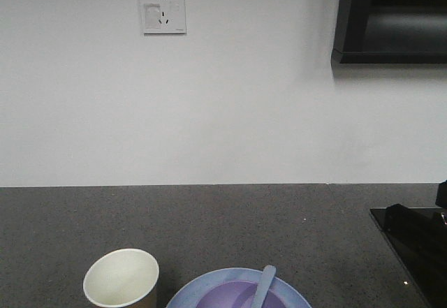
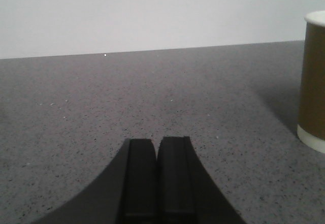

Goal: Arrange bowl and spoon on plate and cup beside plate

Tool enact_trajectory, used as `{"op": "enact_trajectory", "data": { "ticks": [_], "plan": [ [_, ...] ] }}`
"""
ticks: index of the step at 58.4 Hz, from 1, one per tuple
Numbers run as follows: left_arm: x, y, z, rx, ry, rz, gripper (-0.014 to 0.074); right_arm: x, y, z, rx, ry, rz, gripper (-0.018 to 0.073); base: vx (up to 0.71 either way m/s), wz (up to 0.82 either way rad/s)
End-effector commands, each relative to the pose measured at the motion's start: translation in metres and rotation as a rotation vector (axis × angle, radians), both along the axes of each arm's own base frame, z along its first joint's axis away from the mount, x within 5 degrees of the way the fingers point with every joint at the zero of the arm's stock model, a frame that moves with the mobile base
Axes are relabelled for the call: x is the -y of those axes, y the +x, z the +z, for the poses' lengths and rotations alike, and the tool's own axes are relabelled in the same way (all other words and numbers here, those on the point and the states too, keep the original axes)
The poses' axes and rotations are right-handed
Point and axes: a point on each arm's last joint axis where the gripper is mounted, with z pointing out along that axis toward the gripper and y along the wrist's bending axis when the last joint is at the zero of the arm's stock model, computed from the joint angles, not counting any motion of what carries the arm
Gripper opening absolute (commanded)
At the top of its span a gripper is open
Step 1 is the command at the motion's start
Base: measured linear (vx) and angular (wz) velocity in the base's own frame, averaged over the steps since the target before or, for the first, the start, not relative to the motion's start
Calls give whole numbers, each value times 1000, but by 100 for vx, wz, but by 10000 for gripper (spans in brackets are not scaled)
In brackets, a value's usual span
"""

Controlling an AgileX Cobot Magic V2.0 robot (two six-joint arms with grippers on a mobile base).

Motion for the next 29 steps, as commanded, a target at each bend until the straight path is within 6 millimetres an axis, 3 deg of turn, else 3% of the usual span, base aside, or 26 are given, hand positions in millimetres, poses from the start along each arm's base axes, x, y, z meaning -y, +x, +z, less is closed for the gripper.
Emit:
{"op": "enact_trajectory", "data": {
  "ticks": [1, 29],
  "plan": [
    [0, 0, -2, 59, -2, 1, -6, 4, -1, 16, 91, 38, -33, 501, 0, 0],
    [0, 0, -2, 59, -2, 1, -6, 4, -1, 16, 94, 39, -34, 501, 0, 0]
  ]
}}
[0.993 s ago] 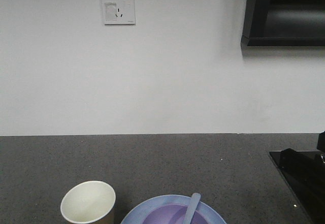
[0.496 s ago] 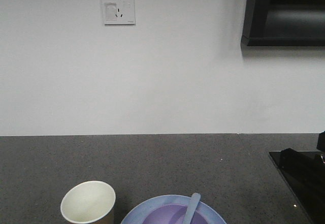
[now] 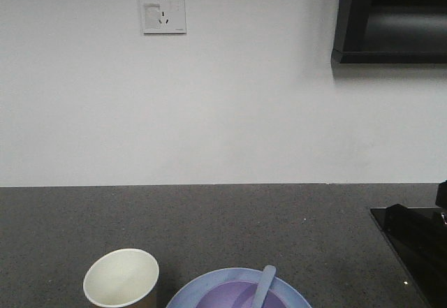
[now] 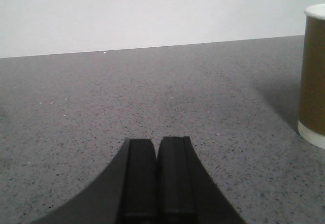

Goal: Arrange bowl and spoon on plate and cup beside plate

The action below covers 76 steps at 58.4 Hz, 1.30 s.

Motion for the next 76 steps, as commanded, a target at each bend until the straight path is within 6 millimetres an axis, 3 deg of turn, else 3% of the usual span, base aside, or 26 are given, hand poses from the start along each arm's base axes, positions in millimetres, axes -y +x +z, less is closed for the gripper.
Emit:
{"op": "enact_trajectory", "data": {
  "ticks": [1, 17, 30, 39, 51, 59, 69, 76],
  "plan": [
    [0, 1, -2, 61, -11, 3, -6, 4, -1, 16, 94, 39, -34, 501, 0, 0],
    [0, 1, -2, 61, -11, 3, -6, 6, -1, 16, 121, -18, -49, 488, 0, 0],
    [0, 1, -2, 61, -11, 3, -6, 35, -30, 10, 115, -44, -246, 329, 0, 0],
    [0, 1, -2, 61, -11, 3, -6, 52, -56, -32, 181, -3, -419, 189, 0, 0],
    [0, 1, -2, 61, -11, 3, -6, 57, -73, -116, 268, -175, -478, 1, 0, 0],
    [0, 1, -2, 61, -11, 3, -6, 57, -77, -160, 268, -156, -472, -15, 0, 0],
    [0, 1, -2, 61, -11, 3, -6, 55, -69, -193, 301, -122, -455, -13, 0, 0],
    [0, 1, -2, 61, -11, 3, -6, 55, -69, -191, 303, -110, -456, -12, 0, 0]
  ]
}}
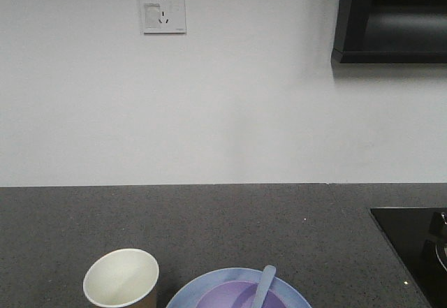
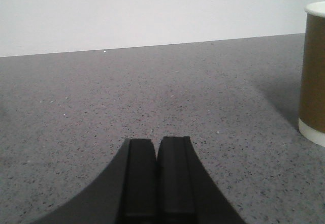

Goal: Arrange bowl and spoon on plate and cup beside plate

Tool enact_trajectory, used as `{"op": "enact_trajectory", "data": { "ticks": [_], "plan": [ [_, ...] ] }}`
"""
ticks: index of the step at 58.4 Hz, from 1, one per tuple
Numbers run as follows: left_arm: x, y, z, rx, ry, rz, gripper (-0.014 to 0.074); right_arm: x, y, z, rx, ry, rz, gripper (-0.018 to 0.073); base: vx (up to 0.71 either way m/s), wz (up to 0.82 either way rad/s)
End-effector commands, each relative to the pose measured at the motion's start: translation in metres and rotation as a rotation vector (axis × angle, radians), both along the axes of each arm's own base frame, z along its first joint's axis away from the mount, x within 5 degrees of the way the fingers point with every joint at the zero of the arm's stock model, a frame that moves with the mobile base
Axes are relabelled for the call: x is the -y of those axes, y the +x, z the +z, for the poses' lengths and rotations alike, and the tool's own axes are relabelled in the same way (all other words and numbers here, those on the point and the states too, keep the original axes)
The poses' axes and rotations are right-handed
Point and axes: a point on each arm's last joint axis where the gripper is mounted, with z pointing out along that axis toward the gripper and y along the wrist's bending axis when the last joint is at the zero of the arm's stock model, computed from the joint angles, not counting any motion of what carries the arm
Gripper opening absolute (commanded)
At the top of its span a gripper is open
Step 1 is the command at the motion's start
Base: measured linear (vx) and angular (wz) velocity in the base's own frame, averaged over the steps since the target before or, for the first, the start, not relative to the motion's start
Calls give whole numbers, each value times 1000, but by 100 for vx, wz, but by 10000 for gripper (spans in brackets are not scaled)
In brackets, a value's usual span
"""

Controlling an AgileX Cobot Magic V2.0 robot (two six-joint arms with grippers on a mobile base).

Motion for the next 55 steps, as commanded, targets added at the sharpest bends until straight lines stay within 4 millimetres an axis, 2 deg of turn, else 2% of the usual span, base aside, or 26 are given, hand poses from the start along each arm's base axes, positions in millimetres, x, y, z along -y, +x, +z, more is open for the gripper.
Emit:
{"op": "enact_trajectory", "data": {
  "ticks": [1, 55],
  "plan": [
    [0, 1, -1, 66, -13, 3, -6, -1, -2, 7, 132, 1, 5, -12, 0, 0],
    [0, 1, -1, 66, -13, 3, -6, -1, -2, 7, 132, 1, 5, -10, 0, 0]
  ]
}}
